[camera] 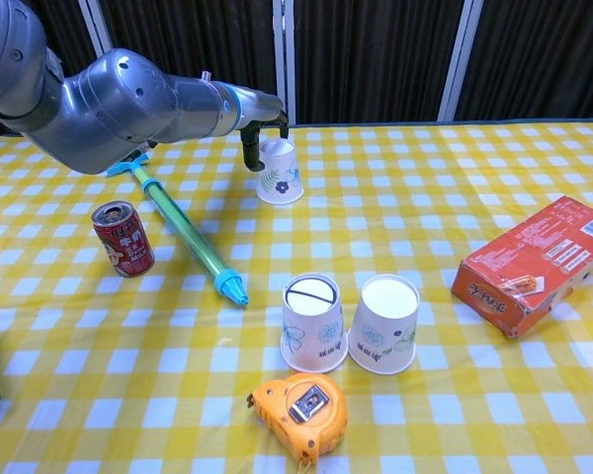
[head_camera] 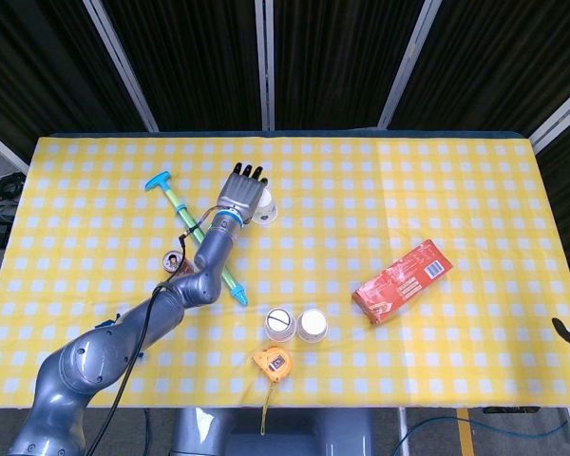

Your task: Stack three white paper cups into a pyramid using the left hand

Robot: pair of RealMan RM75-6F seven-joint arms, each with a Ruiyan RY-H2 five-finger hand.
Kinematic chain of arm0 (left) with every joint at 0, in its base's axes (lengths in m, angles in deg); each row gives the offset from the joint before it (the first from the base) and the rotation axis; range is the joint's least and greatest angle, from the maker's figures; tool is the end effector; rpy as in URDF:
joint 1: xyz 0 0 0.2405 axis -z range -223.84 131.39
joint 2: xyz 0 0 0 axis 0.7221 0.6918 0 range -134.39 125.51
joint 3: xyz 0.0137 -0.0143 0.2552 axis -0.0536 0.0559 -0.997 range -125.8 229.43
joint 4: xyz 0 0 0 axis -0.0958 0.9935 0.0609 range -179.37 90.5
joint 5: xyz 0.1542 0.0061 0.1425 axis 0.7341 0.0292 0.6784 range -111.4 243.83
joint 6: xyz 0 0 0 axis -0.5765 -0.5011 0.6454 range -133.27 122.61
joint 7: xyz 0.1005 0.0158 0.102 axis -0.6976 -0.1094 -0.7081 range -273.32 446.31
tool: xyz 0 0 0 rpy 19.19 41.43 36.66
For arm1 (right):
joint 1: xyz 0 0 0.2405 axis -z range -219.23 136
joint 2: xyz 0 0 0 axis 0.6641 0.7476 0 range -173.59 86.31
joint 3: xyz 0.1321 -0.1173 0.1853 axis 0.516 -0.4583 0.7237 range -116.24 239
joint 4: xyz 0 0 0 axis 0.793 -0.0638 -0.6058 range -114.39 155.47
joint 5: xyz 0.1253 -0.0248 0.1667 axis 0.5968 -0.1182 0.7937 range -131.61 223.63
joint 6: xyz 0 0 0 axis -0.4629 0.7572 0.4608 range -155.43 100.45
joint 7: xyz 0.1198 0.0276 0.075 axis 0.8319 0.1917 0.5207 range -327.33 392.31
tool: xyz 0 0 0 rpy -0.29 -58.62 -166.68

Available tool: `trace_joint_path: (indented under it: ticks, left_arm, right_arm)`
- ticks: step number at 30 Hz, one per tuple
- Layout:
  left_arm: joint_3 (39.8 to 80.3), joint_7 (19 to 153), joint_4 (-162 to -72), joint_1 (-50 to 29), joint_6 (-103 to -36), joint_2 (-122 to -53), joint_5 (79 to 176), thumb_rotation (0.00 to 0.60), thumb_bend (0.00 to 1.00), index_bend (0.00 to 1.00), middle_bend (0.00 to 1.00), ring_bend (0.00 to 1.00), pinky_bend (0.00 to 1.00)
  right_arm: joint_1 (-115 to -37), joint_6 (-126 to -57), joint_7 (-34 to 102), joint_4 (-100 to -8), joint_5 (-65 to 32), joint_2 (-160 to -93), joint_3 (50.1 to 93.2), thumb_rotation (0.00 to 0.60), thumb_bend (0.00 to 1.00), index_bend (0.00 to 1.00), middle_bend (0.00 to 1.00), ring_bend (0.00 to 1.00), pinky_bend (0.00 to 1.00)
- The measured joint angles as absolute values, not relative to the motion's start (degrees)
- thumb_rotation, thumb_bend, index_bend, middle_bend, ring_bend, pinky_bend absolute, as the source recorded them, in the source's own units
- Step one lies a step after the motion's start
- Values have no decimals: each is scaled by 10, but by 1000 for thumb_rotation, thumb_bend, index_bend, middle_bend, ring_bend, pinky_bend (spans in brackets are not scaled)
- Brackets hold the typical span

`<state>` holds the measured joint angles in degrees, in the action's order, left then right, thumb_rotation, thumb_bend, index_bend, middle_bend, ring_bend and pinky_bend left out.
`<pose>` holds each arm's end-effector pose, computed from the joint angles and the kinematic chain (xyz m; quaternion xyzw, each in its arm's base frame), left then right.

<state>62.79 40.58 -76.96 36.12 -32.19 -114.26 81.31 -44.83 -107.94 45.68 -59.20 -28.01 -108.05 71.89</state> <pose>-0.0257 0.5003 -0.0707 -0.7799 -0.3166 -0.2118 0.4967 -0.3768 -0.1964 0.2102 0.4803 -0.4221 0.3878 0.6639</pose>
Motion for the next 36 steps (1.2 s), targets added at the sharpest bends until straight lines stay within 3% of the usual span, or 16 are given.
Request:
trace_joint_path:
  ticks: [8,19,25,36]
  left_arm:
    - [641,422,-757,361,-322,-1155,839,600,449,377,0,0,0]
    - [658,459,-812,343,-346,-1125,884,600,451,408,0,0,0]
    - [668,486,-951,319,-395,-1054,927,600,451,396,0,0,0]
    - [650,528,-1354,232,-513,-872,1075,600,448,391,0,0,0]
  right_arm:
    - [-448,-1082,456,-593,-284,-1081,718,600,93,252,0,0,120]
    - [-447,-1090,448,-602,-293,-1079,715,600,93,252,0,0,120]
    - [-445,-1098,440,-615,-305,-1076,711,600,93,252,0,0,120]
    - [-442,-1119,427,-638,-330,-1072,702,600,93,252,0,0,120]
